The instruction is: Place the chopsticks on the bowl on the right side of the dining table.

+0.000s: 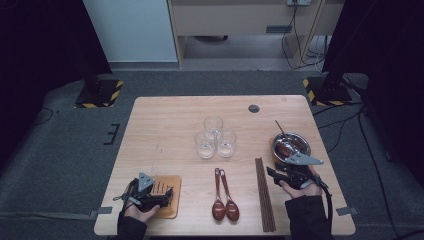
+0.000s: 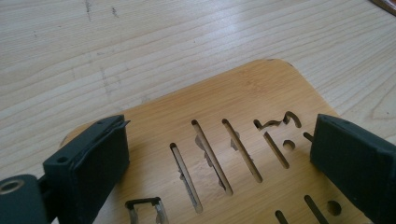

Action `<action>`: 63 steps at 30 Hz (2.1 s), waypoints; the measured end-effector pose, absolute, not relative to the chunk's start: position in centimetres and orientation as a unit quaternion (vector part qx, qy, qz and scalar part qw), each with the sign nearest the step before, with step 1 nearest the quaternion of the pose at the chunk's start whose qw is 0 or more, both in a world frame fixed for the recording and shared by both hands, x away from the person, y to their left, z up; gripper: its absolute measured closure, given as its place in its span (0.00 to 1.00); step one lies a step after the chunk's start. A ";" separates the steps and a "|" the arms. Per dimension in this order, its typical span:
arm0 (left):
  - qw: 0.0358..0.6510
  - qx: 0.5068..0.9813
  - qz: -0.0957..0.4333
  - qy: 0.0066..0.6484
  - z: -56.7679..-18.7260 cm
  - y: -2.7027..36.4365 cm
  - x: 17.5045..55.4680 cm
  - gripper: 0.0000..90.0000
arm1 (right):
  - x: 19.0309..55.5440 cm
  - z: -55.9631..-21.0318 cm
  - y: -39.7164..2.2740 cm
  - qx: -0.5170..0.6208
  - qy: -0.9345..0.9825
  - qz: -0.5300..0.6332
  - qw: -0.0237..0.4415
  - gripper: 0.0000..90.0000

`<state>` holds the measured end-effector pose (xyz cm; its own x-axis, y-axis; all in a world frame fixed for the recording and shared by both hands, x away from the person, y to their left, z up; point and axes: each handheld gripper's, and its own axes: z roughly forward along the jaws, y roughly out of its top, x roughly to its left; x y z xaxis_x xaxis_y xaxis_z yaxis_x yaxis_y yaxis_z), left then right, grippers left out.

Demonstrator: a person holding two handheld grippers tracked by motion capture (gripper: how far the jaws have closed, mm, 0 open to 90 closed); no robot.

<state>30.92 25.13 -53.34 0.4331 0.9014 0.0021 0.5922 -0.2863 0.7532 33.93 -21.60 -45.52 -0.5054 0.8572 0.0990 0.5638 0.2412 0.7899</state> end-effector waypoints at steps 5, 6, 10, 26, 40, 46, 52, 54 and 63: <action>0.350 0.771 0.221 0.484 -53.3 25.1 30.9 0.04 | 33.7 -46.0 -21.5 0.461 0.771 0.402 0.175 0.70; 0.350 0.771 0.221 0.484 -53.3 25.1 30.9 0.04 | 33.6 -46.1 -21.5 0.463 0.772 0.401 0.172 0.71; 0.350 0.771 0.221 0.484 -53.3 25.1 30.9 0.04 | 33.5 -46.7 -21.5 0.464 0.775 0.395 0.169 0.72; 0.350 0.771 0.221 0.484 -53.3 25.1 30.9 0.04 | 32.9 -48.4 -21.7 0.470 0.780 0.379 0.163 0.77; 0.350 0.771 0.221 0.484 -53.3 25.1 30.9 0.04 | 32.7 -49.5 -21.3 0.468 0.791 0.363 0.149 0.79; 0.350 0.771 0.221 0.484 -53.3 25.1 30.9 0.04 | 32.7 -50.0 -21.1 0.471 0.795 0.355 0.142 0.79; 0.350 0.771 0.221 0.484 -53.3 25.1 30.9 0.04 | 32.8 -50.7 -20.9 0.469 0.802 0.345 0.135 0.79; 0.350 0.771 0.221 0.484 -53.3 25.1 30.9 0.04 | 32.8 -50.8 -20.9 0.468 0.803 0.342 0.134 0.80; 0.349 0.771 0.221 0.484 -53.3 25.1 30.9 0.04 | 33.0 -51.4 -20.8 0.465 0.811 0.331 0.128 0.83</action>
<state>30.92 25.13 -53.33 0.4337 0.9010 0.0027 0.5921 -0.2873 0.7529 32.95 -20.77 -51.38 -0.5353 0.8388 0.0991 0.6687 0.3492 0.6565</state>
